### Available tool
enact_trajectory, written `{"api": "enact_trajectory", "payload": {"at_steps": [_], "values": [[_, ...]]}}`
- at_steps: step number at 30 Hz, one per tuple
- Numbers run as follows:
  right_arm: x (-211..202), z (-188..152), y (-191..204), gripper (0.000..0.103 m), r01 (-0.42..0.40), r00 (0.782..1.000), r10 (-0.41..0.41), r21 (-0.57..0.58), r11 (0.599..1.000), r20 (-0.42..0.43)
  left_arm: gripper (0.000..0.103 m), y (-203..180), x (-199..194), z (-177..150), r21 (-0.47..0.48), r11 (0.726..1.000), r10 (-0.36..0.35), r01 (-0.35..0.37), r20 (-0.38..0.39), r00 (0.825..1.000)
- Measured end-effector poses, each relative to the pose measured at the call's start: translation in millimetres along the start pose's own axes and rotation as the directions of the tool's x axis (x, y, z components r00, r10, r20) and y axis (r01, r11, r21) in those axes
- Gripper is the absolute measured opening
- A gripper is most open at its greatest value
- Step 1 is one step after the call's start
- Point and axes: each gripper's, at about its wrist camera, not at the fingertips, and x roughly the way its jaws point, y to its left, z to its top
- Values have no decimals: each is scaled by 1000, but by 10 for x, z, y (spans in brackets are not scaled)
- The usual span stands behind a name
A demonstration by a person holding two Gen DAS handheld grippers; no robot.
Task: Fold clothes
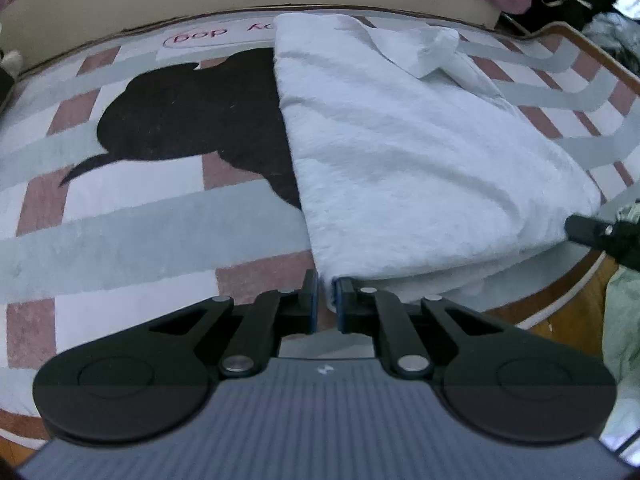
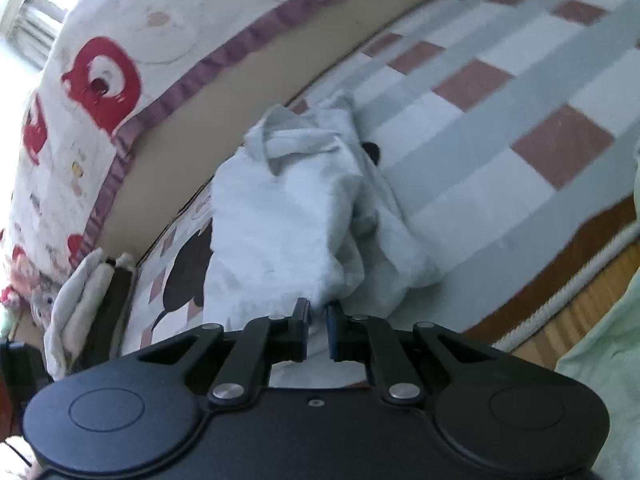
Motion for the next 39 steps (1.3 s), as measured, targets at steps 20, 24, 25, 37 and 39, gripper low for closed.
{"api": "enact_trajectory", "payload": {"at_steps": [20, 24, 25, 37, 39], "values": [[128, 106, 74, 5, 228, 970, -210, -163, 960, 121, 2, 41, 27, -100, 106, 994, 15, -5, -92, 996], [149, 71, 209, 5, 283, 955, -253, -222, 933, 153, 2, 164, -86, -67, 138, 988, 87, -72, -112, 990], [145, 64, 227, 5, 280, 956, -249, -230, 932, 154, 2, 161, -129, -10, 122, 992, 54, -43, -88, 995], [103, 20, 221, 6, 263, 963, -230, -311, 913, 138, 5, -153, 329, 245, 127, 984, -117, 121, -39, 992], [126, 38, 194, 6, 289, 957, -264, -303, 908, 122, 4, -128, 328, 218, 128, 984, -119, 123, -38, 992]]}}
